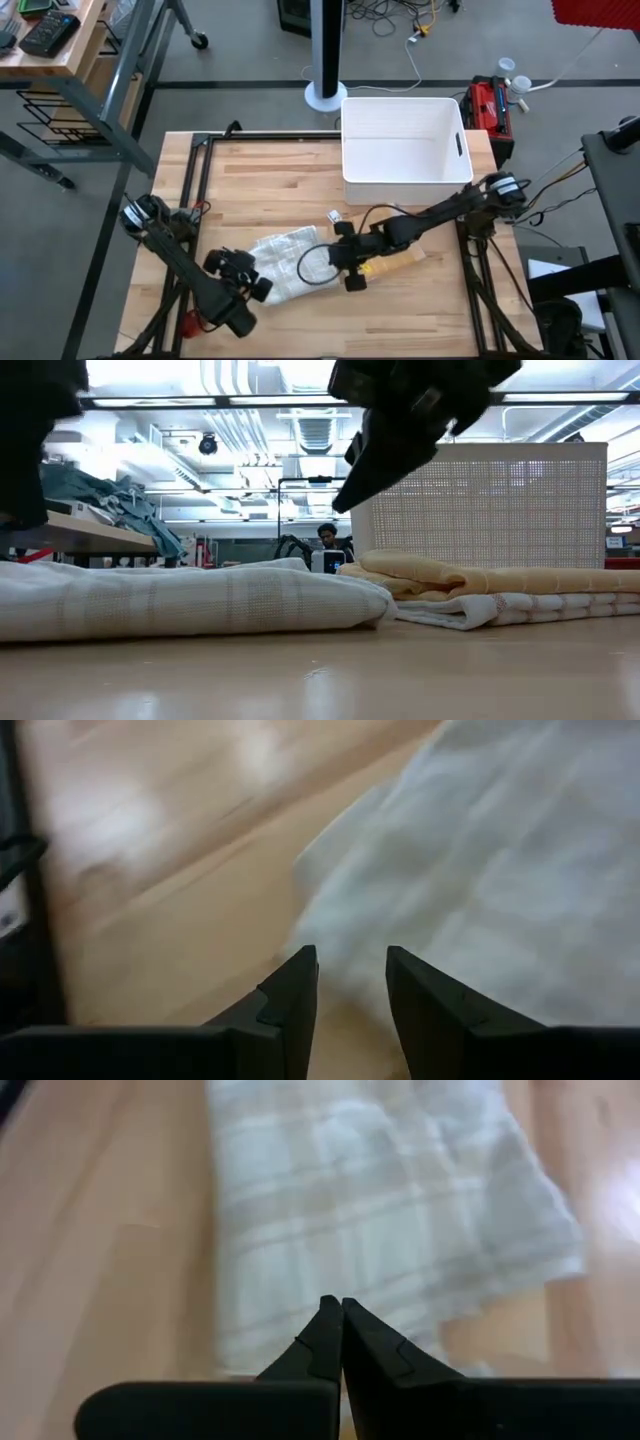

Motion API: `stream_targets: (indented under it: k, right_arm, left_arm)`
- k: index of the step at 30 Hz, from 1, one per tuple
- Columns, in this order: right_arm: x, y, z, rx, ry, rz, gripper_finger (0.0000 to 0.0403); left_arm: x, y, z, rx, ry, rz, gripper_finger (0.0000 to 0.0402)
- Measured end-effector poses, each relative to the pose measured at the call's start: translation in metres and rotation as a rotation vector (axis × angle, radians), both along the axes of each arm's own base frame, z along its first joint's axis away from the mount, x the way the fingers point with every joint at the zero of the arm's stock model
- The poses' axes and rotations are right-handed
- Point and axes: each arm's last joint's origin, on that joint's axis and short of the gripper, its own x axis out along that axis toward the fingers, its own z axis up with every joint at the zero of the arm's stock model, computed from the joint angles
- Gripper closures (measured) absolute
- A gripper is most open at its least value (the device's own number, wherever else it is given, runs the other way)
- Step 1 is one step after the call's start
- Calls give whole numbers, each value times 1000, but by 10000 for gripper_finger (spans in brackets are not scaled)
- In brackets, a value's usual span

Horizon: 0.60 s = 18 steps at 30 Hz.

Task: Fold towel
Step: Fold the white checkered towel

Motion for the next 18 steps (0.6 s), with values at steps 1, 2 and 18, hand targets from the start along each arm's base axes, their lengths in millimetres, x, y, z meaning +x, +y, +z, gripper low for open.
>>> stream_targets:
  k: [1, 2, 18]
  right_arm:
    - [1, -4, -1, -1, 4, -11, 403]
    - [2, -8, -1, -3, 3, -21, 403]
    - [24, -79, 28, 14, -81, 61, 403]
  left_arm:
    - [-3, 1, -4, -9, 35, 12, 288]
    - [-5, 3, -8, -9, 60, 19, 288]
    - [-44, 51, -5, -133, -217, -178, 288]
